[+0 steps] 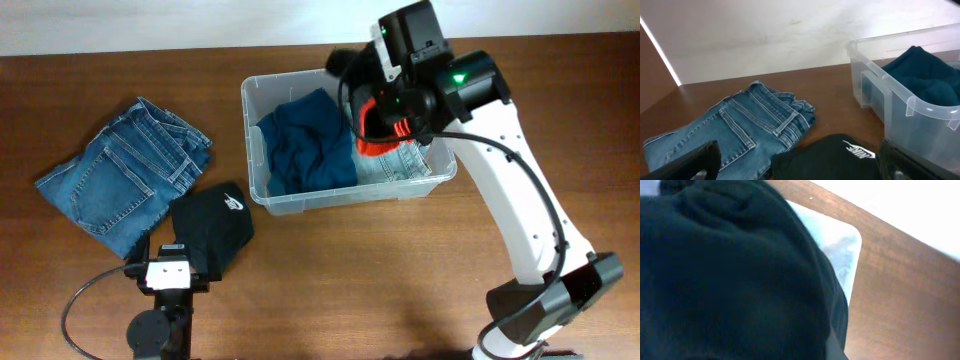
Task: Pack container
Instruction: 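Lift the black shirt with the right gripper and carry it over the bin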
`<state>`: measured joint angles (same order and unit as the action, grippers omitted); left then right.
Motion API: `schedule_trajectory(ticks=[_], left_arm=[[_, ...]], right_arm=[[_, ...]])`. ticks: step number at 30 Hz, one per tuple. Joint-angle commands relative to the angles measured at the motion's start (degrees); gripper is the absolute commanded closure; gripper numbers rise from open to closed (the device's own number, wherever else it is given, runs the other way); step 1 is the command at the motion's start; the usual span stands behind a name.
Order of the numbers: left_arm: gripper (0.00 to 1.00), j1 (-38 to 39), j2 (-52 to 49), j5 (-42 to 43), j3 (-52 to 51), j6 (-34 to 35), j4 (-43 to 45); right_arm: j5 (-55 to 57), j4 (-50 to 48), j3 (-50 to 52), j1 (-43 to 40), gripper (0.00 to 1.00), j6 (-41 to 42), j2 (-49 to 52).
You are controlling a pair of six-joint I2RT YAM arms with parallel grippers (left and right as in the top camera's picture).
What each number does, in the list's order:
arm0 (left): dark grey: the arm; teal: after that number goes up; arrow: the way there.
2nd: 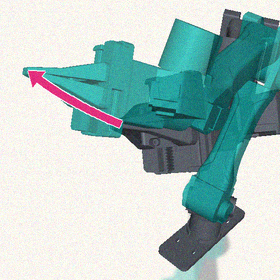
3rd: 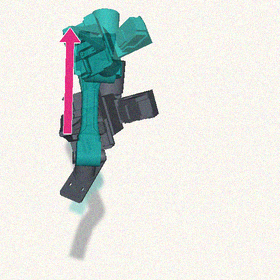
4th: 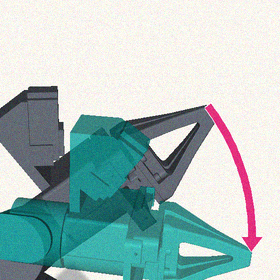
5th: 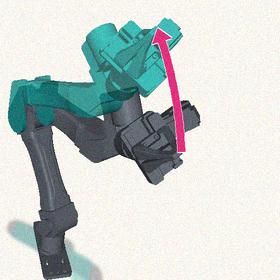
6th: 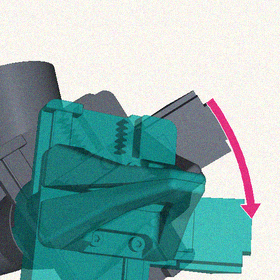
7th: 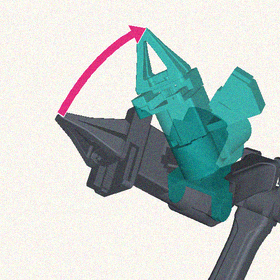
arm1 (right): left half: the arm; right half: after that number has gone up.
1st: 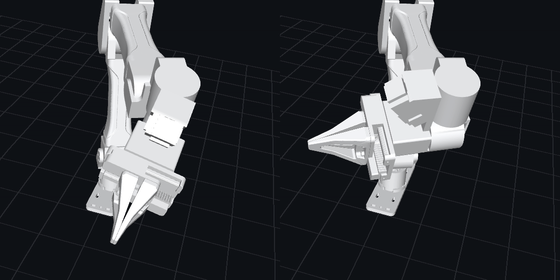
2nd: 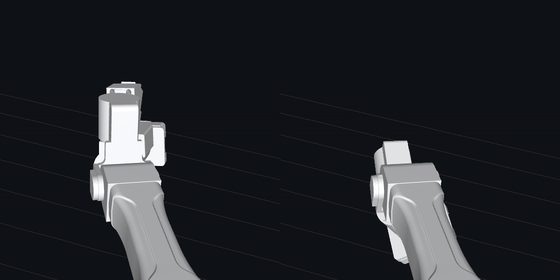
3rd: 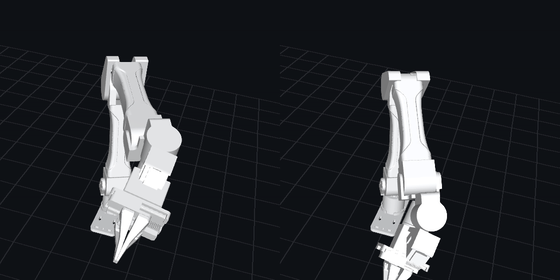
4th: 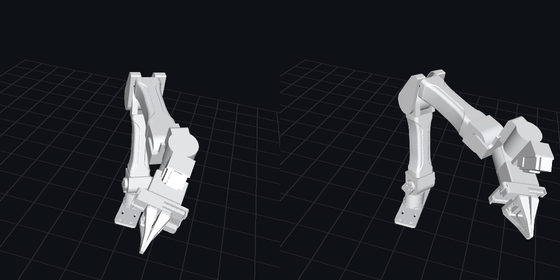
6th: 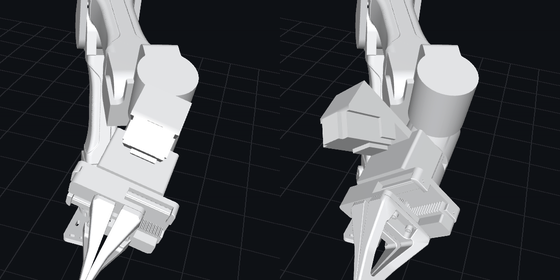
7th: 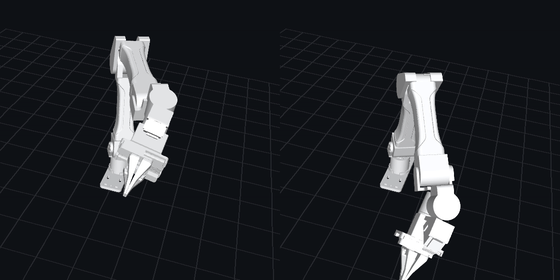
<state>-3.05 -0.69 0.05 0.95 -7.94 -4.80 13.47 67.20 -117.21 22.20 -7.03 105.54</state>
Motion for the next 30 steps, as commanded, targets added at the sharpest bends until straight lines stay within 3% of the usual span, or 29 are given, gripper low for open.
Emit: schedule_trajectory(ticks=[1, 9, 19, 30], left_arm=[[0.00, -0.2, 0.3, 0.6, -0.4, -0.9, 0.0], [0.00, -0.2, 0.3, 0.6, -0.4, -0.9, 0.0], [0.00, -0.2, 0.3, 0.6, -0.4, -0.9, 0.0], [0.00, -0.2, 0.3, 0.6, -0.4, -0.9, 0.0]], right_arm=[[0.3, -0.9, -1.7, 0.3, 0.96, -14.4, 0.7], [-4.2, -6.4, -1.7, 0.2, 0.96, -28.2, 1.4], [-1.9, -5.1, -1.6, -1.3, 0.96, -34.6, 9.9], [-1.9, 1.5, -1.5, -3.9, 0.96, -34.5, 12.3]])
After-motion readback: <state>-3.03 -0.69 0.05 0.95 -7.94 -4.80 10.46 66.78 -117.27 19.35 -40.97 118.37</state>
